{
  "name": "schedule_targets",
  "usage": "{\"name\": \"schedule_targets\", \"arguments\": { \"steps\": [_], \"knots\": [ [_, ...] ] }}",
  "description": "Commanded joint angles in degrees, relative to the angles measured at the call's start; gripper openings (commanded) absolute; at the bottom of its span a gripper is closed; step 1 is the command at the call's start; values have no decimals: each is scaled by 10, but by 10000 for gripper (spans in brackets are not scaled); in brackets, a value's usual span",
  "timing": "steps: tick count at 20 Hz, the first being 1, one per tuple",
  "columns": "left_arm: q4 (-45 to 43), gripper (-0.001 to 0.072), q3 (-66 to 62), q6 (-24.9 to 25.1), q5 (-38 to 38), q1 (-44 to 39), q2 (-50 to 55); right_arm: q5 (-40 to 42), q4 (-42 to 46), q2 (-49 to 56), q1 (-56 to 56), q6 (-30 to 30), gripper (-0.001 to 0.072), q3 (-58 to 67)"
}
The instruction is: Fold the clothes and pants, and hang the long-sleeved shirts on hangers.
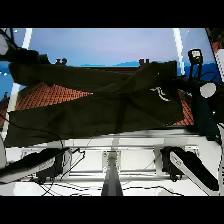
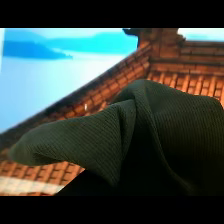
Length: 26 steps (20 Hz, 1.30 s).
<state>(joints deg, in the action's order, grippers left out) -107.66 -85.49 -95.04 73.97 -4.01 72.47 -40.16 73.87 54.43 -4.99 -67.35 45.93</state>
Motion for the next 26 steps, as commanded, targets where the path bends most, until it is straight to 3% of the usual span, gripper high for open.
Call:
{"name": "schedule_targets", "arguments": {
  "steps": [1, 4, 9, 11, 12, 13, 14, 16, 17, 20, 26],
  "knots": [
    [47, 21, 0, -5, -6, 4, 69, 51, -17, 24, 0, -1, 24, 0],
    [47, 21, 0, -5, -62, 4, 160, 113, -23, 85, 0, -37, 24, 2],
    [52, 22, 0, -6, -76, -4, 248, 375, -72, 161, 0, -138, 26, 4],
    [56, 22, 0, -6, -110, -11, 258, 428, -92, 193, 0, -183, 31, 7],
    [58, 22, 0, -6, -133, -14, 258, 427, -96, 207, 0, -195, 131, 10],
    [58, 27, 0, -6, -163, -18, 258, 426, -96, 217, 0, -204, 405, 11],
    [58, 94, 0, -6, -188, -23, 257, 420, -96, 221, 0, -207, 558, 10],
    [56, 658, -2, -6, -211, -32, 256, 407, -96, 220, 0, -207, 560, 10],
    [48, 704, -2, -12, -219, -31, 256, 408, -96, 220, 0, -207, 560, 10],
    [-37, 703, -2, -79, -188, -12, 251, 407, -96, 220, 0, -207, 560, 10],
    [-22, 644, -2, -81, -167, 101, 191, 408, -76, 220, 0, -200, 560, 10]
  ]
}}
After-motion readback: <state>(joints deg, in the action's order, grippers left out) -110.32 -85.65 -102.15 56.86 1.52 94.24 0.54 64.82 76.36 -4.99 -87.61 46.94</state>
